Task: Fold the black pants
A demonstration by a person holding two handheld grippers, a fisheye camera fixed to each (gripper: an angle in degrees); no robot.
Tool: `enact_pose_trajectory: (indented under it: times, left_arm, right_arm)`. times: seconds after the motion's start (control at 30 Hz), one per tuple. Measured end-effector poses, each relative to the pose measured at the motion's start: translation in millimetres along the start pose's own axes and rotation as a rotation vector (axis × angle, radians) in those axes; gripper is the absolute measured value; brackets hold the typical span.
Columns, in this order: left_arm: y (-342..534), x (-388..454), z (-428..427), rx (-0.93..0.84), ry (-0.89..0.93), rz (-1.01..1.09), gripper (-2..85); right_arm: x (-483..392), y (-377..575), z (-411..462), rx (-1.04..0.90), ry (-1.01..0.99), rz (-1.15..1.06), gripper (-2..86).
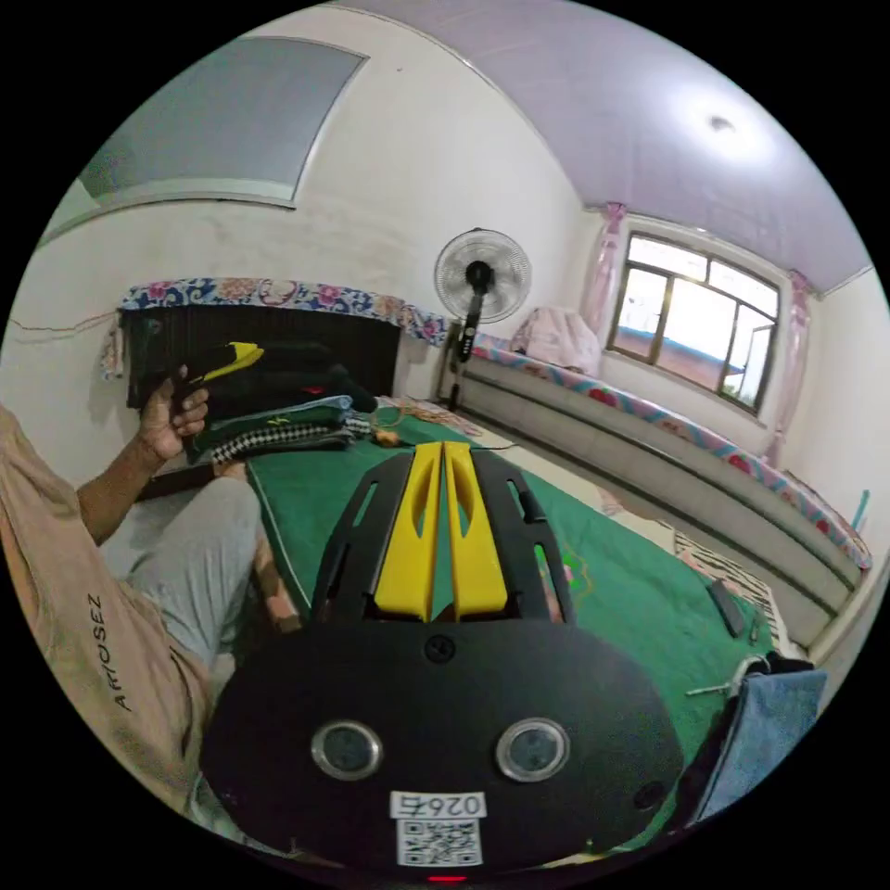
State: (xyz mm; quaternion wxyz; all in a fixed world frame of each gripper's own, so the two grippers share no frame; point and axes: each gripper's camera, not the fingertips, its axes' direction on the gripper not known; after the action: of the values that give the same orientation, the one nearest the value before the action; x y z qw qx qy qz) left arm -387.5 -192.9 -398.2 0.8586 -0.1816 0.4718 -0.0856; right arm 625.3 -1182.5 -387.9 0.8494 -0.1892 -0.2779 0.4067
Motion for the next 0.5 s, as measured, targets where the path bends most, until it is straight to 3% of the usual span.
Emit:
enact_pose_trajectory:
  times: [0.07, 0.23, 0.43, 0.5]
  left_arm:
    - [22, -29, -74, 0.075, -0.222, -0.078, 8.0]
    - [46, -43, -163, 0.166, -0.575, -0.061, 8.7]
    - [19, -61, -148, -0.004, -0.770, 0.157, 17.0]
    - [11, -71, -128, -0.094, -0.761, 0.228, 19.5]
  right_arm:
    - [-33, -26, 44, -0.032, -0.095, 0.006, -0.6]
    - [-127, -95, 154, -0.099, -0.238, -0.025, 2.4]
    - [-251, -178, 275, -0.167, -0.355, -0.139, 5.4]
    - [-297, -205, 316, -0.187, -0.404, -0.180, 6.3]
